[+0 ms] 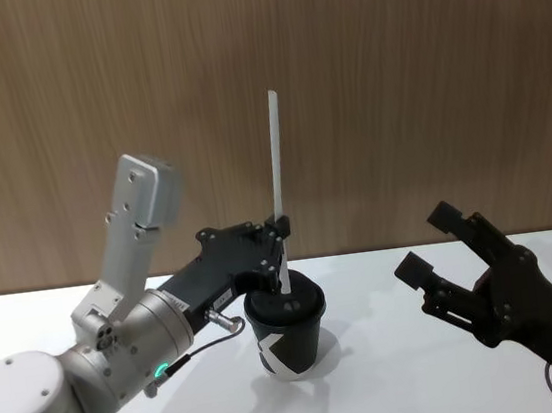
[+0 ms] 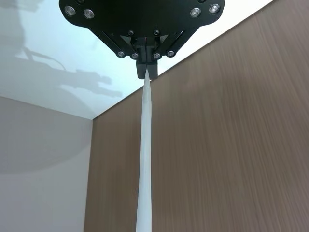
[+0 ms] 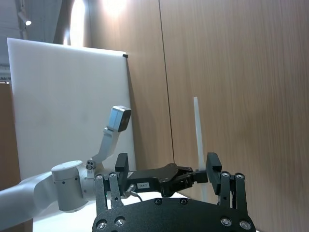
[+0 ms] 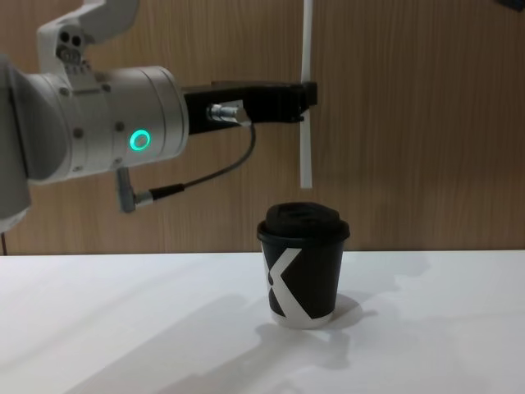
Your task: Pick up the straw with one hand, pass it to the other hand, and insert it into the cup.
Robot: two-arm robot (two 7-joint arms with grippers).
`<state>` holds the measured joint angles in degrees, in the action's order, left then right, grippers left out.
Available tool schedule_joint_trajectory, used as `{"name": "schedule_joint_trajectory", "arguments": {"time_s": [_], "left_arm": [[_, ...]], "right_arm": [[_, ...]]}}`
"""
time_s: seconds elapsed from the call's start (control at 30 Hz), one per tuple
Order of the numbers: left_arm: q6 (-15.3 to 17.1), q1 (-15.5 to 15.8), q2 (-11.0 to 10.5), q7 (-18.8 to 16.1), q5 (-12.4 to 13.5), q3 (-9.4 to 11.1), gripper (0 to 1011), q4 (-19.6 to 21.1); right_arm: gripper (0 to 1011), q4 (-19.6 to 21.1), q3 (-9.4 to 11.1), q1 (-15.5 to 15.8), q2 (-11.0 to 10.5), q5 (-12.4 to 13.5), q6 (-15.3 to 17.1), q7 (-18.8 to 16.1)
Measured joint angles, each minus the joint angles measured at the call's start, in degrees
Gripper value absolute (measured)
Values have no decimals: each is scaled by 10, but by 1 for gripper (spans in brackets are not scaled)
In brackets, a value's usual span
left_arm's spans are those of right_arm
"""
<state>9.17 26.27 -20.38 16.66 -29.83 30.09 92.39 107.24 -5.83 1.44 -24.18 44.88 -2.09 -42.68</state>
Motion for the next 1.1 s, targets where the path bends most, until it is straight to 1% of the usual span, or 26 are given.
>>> {"name": "schedule_joint_trajectory", "arguments": {"time_s": [0.4,1.1], "left_arm": [[-10,8,18,7,10,5,5,-34],[-20,24,38,23,26,7,5,-80]], "right_arm": [[1001,0,0,0,0,0,0,0],[1001,0,0,0,0,0,0,0]]}}
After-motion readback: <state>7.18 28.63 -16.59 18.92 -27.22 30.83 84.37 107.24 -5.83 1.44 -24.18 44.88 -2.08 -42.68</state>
